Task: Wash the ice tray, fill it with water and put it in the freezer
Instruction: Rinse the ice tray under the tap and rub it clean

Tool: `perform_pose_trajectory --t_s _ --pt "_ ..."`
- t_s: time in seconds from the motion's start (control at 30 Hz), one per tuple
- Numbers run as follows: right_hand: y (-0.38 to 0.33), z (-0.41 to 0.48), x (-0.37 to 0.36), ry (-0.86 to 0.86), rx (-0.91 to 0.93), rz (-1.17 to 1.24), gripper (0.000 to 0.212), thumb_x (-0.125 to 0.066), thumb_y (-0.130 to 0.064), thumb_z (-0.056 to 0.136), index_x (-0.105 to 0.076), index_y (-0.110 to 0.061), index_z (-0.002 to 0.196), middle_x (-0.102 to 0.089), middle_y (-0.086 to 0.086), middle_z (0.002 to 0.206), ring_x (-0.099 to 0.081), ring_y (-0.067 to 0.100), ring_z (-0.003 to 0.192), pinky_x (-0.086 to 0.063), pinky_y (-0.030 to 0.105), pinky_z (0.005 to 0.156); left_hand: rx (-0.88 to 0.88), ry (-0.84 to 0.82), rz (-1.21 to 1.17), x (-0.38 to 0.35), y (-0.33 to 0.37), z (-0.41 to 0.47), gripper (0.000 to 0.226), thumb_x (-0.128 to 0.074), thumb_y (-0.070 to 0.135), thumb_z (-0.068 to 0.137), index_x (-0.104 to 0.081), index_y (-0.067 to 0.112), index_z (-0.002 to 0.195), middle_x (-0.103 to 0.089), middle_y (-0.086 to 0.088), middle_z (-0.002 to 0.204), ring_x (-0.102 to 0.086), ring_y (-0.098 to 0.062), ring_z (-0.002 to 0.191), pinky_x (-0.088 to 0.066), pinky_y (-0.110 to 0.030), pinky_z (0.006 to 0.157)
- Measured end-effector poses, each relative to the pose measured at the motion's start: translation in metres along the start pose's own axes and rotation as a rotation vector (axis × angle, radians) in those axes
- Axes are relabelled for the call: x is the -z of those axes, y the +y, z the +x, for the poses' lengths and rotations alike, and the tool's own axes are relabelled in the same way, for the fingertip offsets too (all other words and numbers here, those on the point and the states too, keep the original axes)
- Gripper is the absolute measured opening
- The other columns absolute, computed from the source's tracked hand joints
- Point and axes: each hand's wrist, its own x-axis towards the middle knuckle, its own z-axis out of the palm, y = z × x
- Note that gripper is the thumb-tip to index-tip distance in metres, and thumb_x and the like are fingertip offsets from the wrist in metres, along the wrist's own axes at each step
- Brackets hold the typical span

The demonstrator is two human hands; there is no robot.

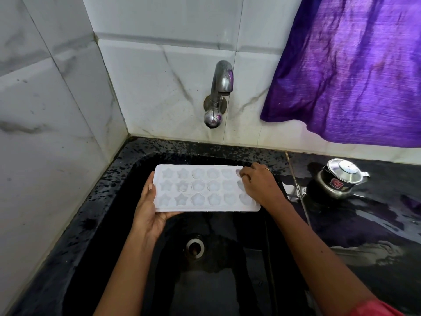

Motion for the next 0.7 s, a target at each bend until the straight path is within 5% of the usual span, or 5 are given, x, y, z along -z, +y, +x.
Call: perform_pose_trajectory --t_s 0.2,0.4,0.7 --pt "-0.001 -0.004 0.003 0.021 0.002 -0.031 0.035 -0.036 -0.018 0.097 -0.061 -0.021 0.121 -0.051 0.016 0.110 -0.046 0.031 0.105 -0.038 0.037 0.088 -0.005 -0.005 0.009 0.000 0.000 0.000 0.038 -0.038 0.035 0.100 -0.045 0.031 0.136 -0.064 0.004 0.119 -0.069 -0.019 0.092 -0.056 -0.043 0.052" --pt "-0.015 -0.006 0.006 0.262 0.013 -0.079 0.034 -0.045 -0.010 0.089 -0.062 -0.023 0.115 -0.042 0.009 0.105 -0.037 0.029 0.107 -0.024 0.041 0.091 0.002 0.002 0.033 -0.005 0.003 0.000 0.038 -0.037 0.034 0.100 -0.044 0.031 0.137 -0.062 0.000 0.124 -0.064 -0.025 0.102 -0.057 -0.044 0.054" --pt "-0.027 0.006 -0.005 -0.044 0.036 -0.170 0.058 -0.036 -0.001 0.088 -0.050 -0.039 0.130 -0.039 0.008 0.114 -0.030 0.030 0.117 -0.018 0.043 0.095 0.007 0.002 -0.006 -0.006 0.004 -0.001 0.031 -0.036 0.033 0.101 -0.052 0.034 0.127 -0.070 0.008 0.106 -0.071 -0.018 0.085 -0.056 -0.043 0.052"
